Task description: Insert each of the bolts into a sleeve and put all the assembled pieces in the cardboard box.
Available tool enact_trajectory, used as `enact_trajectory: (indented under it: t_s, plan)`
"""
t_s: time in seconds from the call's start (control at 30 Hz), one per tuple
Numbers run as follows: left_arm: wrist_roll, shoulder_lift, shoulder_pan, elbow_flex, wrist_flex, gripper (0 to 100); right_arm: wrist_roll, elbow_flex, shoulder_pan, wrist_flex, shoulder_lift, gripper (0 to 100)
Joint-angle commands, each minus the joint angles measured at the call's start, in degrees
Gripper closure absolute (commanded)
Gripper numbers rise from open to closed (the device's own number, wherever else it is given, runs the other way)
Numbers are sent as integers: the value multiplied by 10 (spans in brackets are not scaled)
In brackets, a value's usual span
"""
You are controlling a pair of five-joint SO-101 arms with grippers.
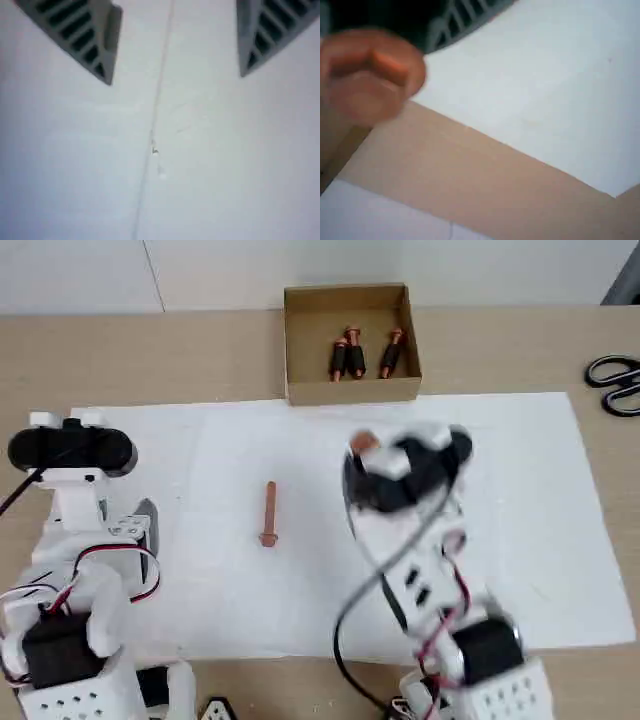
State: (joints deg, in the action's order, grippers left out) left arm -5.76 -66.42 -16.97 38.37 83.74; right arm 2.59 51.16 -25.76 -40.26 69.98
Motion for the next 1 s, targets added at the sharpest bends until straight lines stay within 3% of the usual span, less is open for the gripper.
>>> enact_trajectory:
  t_s: [0.0, 0.33, 0.63, 0.97]
  plan:
    - [-1, -6, -3, -25, 4, 844, 5, -176, 20, 73, -203, 995]
    - [-1, -6, -1, -23, 17, 844, 4, -487, 99, 338, -718, 995]
    - [-1, -6, -1, -22, 17, 844, 4, -715, 93, 357, -992, 995]
    - [-1, -6, 0, -21, 17, 844, 4, -773, 87, 357, -1114, 994]
